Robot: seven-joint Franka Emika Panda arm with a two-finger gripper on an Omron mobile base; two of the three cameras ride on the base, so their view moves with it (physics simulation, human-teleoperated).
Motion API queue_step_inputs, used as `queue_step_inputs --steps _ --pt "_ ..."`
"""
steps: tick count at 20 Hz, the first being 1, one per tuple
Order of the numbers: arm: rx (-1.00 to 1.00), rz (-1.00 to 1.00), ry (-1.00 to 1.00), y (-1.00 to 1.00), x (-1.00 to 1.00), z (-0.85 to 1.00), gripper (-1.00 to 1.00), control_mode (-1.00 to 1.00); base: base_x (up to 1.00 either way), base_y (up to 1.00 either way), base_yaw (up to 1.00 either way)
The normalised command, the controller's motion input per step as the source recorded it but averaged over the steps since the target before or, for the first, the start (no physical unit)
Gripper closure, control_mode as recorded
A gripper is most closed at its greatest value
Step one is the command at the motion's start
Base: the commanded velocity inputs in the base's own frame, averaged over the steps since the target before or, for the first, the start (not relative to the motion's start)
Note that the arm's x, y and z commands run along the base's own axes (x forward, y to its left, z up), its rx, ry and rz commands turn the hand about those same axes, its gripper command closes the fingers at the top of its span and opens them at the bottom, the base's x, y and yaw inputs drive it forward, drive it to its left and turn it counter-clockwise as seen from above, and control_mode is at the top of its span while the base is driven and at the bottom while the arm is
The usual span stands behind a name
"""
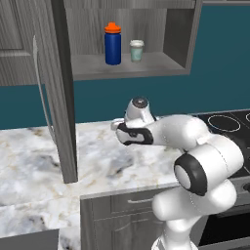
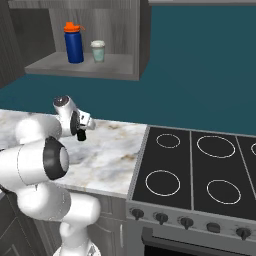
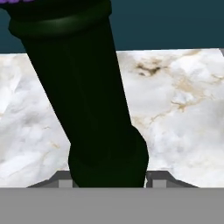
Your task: Sort all alcoholic drinks to one cabinet, and non-alcoholic drinks to the other.
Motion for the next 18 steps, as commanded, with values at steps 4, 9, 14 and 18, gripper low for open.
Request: queue_step_inputs --steps 4,9,14,18 --pt "0.0 0.0 0.0 -0.31 -0.56 0.82 1.0 -1.0 0.0 0.0 0.0" --pt "0.0 0.0 0.0 -0.38 -0.57 0.44 1.0 -1.0 0.0 0.0 0.0" --pt "-0.04 0.0 0.0 -0.14 -0.61 0.29 1.0 -1.0 0.0 0.0 0.0" --pt "-0.03 -0.01 0.0 -0.09 -0.59 0.55 1.0 -1.0 0.0 0.0 0.0"
